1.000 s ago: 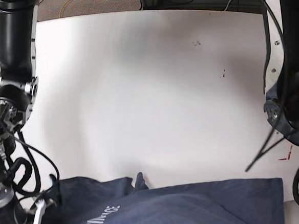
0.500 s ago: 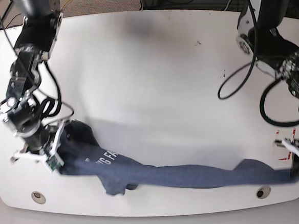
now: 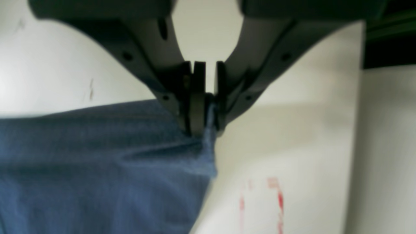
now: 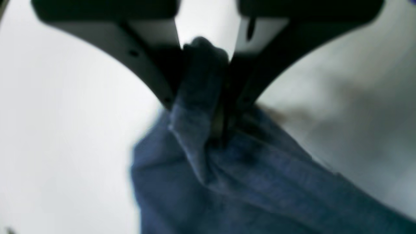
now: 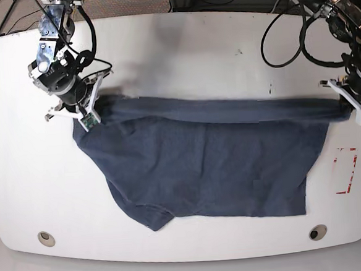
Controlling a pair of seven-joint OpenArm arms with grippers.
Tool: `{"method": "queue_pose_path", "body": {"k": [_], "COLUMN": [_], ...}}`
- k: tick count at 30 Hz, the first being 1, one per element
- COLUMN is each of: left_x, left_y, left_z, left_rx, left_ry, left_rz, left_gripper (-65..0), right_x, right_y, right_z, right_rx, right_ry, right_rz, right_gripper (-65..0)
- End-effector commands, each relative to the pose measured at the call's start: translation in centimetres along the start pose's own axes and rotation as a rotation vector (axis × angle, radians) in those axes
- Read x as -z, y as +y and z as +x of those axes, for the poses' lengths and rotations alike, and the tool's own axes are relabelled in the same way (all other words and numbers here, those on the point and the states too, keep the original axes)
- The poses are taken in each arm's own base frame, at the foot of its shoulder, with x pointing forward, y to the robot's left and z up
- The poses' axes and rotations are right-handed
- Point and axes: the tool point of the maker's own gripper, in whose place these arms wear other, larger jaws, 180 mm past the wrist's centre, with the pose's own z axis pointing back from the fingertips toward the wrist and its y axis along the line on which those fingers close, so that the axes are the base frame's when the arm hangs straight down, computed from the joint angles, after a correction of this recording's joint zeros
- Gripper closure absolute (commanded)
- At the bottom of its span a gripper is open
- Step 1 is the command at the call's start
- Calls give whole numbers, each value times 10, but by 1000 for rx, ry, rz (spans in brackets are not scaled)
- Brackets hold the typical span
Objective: Layout the t-shirt on the table in an organized manner, then fold the t-shirt properly
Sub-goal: 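Hold the shirt edge taut between both grippers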
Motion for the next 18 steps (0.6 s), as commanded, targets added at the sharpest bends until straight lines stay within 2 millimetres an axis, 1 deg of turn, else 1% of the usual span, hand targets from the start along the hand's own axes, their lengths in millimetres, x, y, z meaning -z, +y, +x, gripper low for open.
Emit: {"method": "queue_pose_path", "body": {"k": [1, 4, 7, 10, 13, 18], "left_x": [-8, -13, -18, -20, -21, -21], "left_y": [10, 16, 22, 26, 27, 23], "left_z": [-8, -28, -41, -47, -53, -62], "left_rx": [10, -2, 13, 32, 39, 55], "left_ry": [9, 53, 94, 117, 130, 157], "left_rz": [34, 50, 66, 70, 70, 57], "left_gripper": [-11, -11, -11, -11, -11, -11], "right_x": [-5, -6, -8, -9, -10, -13], "right_y": [0, 10, 16, 19, 25, 34], "right_z": [-2, -18, -28, -34, -44, -58], "right_rx": [-4, 3, 7, 9, 14, 19], "right_ry": [-13, 24, 48, 61, 84, 119], "right_rz": [-6, 16, 29, 37, 50, 70], "right_gripper": [0, 0, 0, 0, 0, 0]}}
